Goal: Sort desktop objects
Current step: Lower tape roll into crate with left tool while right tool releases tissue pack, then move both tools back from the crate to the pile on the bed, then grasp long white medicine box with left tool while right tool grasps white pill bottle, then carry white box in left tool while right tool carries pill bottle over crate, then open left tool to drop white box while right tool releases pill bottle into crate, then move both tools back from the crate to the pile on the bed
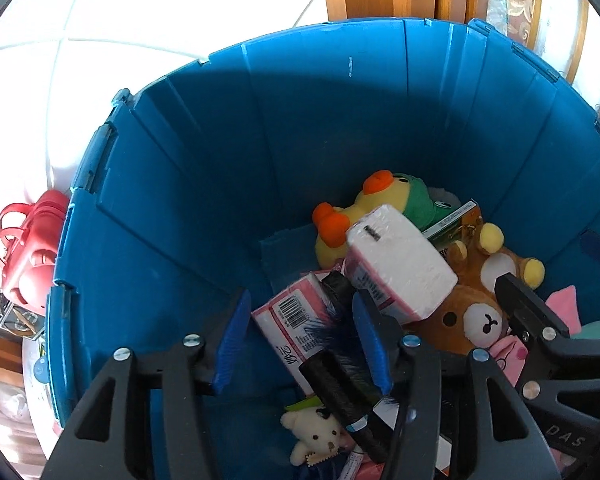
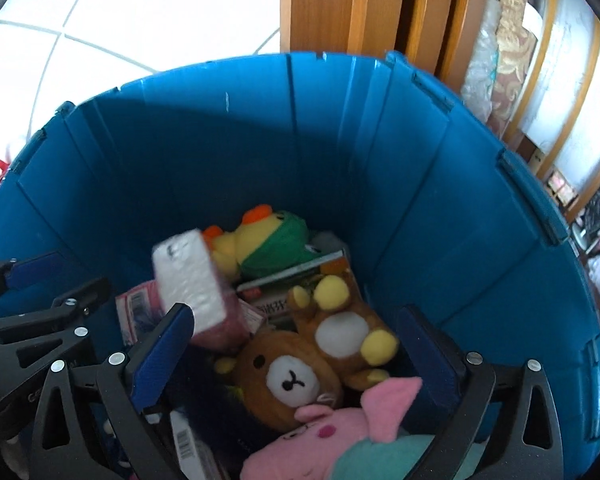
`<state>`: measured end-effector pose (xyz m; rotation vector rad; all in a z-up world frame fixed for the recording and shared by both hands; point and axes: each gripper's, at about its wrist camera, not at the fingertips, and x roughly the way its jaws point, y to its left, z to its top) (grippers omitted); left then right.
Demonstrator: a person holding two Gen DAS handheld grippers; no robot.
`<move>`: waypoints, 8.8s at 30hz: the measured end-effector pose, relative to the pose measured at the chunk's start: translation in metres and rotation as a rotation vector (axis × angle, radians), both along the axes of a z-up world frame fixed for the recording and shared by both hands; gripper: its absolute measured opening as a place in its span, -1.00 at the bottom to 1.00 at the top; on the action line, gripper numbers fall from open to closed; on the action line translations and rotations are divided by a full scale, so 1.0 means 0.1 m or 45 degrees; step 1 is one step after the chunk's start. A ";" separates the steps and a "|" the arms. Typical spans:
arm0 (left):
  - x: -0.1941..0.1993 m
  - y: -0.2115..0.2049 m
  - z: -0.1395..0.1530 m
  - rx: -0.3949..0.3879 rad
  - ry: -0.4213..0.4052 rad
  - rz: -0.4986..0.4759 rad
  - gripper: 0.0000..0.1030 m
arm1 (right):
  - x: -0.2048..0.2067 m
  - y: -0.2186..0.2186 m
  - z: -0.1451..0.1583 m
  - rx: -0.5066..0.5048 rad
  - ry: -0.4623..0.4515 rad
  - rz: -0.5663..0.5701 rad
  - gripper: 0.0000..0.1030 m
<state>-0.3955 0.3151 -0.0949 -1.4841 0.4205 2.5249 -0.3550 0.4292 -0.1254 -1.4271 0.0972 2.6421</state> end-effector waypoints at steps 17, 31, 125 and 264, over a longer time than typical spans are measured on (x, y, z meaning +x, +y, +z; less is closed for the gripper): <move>0.45 -0.05 0.38 -0.031 0.167 -0.019 0.02 | 0.12 0.05 0.25 -0.082 -0.011 -0.020 1.00; 1.52 -1.23 1.20 0.147 0.435 0.153 0.37 | 0.95 -0.44 0.95 -0.170 0.263 0.217 1.00; 2.80 -5.62 -2.04 0.275 0.098 0.932 -0.43 | 1.01 -5.26 -1.55 -0.078 -0.036 0.968 0.08; 1.73 -1.65 1.63 0.237 0.633 0.263 0.38 | 1.11 -0.62 1.92 -0.377 0.746 0.460 1.00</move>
